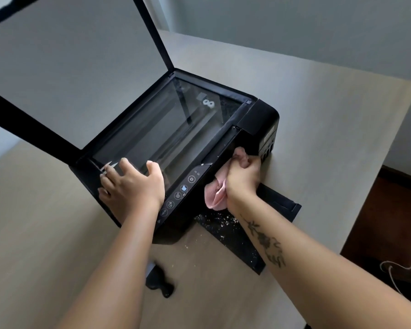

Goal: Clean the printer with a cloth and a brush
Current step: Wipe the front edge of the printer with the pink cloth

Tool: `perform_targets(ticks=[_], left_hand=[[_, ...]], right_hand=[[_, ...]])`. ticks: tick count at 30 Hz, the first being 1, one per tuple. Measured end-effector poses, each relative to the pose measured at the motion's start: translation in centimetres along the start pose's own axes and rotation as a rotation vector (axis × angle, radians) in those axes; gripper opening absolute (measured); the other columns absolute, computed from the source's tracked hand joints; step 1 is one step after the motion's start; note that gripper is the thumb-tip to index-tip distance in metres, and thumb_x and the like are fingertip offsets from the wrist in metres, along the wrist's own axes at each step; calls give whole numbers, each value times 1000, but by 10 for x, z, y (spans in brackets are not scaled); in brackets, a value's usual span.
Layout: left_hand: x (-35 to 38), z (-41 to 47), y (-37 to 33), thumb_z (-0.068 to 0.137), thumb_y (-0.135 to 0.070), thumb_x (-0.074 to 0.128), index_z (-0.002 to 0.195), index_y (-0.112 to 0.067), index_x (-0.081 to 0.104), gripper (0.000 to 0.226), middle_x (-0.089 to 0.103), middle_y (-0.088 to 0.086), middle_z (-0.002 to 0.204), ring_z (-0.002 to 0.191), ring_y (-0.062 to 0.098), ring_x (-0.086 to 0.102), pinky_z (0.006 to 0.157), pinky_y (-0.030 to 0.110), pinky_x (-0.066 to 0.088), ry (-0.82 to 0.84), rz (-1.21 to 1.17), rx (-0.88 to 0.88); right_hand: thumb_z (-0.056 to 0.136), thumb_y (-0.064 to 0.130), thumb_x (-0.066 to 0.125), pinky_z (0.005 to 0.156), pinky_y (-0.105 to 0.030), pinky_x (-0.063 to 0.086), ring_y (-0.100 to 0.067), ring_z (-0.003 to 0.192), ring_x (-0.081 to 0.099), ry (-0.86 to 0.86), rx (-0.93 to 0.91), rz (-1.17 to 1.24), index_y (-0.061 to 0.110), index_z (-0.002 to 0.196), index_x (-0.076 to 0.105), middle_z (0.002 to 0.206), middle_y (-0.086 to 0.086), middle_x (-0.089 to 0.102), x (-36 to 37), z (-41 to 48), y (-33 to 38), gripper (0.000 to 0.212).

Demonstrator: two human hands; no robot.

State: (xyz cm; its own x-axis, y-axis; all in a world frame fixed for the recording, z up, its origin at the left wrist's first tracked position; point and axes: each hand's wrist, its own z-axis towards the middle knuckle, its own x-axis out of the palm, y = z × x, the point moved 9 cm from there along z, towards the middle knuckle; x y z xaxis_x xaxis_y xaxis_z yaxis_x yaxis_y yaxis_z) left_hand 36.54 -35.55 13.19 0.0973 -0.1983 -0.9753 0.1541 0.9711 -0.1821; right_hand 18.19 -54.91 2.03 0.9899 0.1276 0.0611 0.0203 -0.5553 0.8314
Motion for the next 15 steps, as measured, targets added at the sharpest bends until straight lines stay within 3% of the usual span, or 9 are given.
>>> perform_targets(ticks=[5, 10, 12, 15], left_hand=[[0, 0, -2, 88, -52, 35, 141, -15, 38, 65, 28, 18, 153, 141, 34, 20, 114, 50, 14, 3, -3, 0], [0, 0, 0, 88, -51, 36, 141, -15, 38, 65, 28, 18, 153, 141, 34, 20, 114, 50, 14, 7, 0, -4], [0, 0, -2, 88, -52, 36, 141, -15, 38, 65, 27, 18, 153, 141, 34, 20, 114, 51, 14, 9, -2, -3], [-1, 0, -3, 88, -53, 35, 141, -15, 37, 66, 27, 18, 153, 141, 34, 20, 114, 51, 14, 10, 1, -3]], right_hand=[[88, 19, 52, 62, -21, 41, -12, 74, 60, -22, -32, 42, 24, 79, 52, 77, 5, 61, -6, 12, 4, 10], [91, 25, 55, 70, -25, 49, -15, 79, 63, 108, -31, -35, 18, 89, 56, 87, -1, 66, -3, -3, -6, 8], [92, 26, 57, 68, -18, 47, -10, 79, 63, 38, -102, 39, 19, 96, 57, 86, 5, 66, -9, -1, 7, 8], [89, 23, 57, 59, -16, 42, -12, 79, 65, -74, -9, 162, 15, 102, 55, 85, 6, 64, -5, 10, 9, 15]])
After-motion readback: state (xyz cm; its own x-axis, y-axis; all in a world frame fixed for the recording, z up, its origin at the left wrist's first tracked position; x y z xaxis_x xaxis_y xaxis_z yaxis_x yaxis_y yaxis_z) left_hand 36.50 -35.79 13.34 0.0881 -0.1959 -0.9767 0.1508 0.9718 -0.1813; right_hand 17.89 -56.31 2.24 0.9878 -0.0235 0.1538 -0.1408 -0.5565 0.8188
